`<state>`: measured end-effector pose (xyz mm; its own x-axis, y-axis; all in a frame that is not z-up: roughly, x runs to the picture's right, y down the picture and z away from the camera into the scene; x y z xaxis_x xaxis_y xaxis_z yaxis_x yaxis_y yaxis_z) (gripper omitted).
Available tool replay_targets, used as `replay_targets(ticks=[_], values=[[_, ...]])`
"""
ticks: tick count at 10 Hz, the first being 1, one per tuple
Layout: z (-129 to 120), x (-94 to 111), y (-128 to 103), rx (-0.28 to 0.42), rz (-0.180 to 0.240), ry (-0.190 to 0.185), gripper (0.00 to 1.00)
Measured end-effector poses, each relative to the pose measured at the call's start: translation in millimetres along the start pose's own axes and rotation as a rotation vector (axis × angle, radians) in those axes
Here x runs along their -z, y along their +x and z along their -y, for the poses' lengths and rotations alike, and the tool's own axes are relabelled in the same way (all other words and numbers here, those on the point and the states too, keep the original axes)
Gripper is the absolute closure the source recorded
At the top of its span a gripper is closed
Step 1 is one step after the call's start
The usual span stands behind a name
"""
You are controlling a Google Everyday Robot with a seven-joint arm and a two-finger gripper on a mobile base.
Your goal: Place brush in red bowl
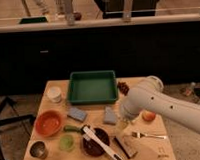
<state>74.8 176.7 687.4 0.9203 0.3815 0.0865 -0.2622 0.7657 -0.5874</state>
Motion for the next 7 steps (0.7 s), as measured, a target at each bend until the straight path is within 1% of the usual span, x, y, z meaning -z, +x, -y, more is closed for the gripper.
replay_targets(ticks=[2, 3, 7], values=[[-13, -15, -10, 0.033, 0.009, -0.026, 0.2], [-20, -22, -11, 0.052, 0.008, -0.043, 0.2], [-20, -22, -10, 0.054, 0.009, -0.043, 0.2]])
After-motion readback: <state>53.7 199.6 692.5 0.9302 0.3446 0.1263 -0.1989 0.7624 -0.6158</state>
